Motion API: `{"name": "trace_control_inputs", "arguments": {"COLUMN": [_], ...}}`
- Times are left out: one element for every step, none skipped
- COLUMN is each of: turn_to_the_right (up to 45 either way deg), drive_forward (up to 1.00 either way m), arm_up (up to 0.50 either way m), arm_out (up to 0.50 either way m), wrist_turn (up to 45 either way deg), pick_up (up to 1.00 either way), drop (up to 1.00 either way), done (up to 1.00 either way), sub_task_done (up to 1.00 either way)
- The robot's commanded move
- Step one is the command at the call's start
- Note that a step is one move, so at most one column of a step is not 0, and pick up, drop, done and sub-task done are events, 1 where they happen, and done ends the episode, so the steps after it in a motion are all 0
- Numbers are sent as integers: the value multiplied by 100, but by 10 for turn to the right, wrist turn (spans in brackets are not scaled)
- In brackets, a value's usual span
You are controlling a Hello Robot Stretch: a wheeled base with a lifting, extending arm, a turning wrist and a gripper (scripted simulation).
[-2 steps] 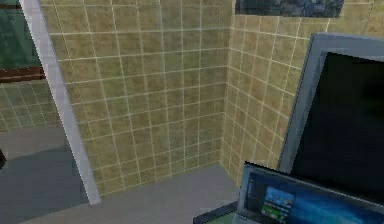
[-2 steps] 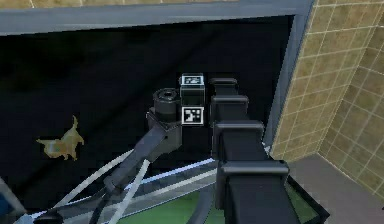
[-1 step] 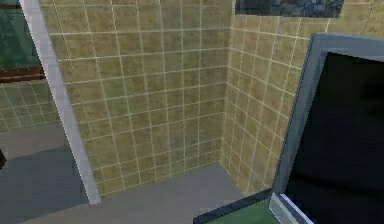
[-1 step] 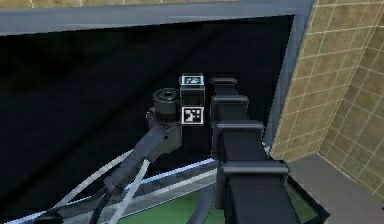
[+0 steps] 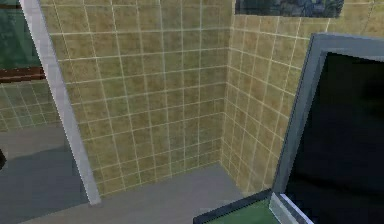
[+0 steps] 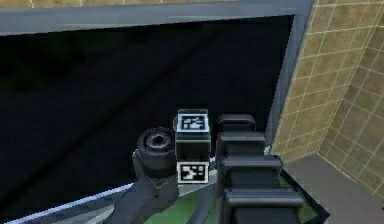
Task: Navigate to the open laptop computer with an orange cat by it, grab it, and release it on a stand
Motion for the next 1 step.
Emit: {"name": "trace_control_inputs", "arguments": {"turn_to_the_right": [0], "drive_forward": [0], "arm_up": [0], "arm_out": [0], "wrist_turn": [0], "pick_up": [0], "drop": [0], "done": [100], "sub_task_done": [0]}}
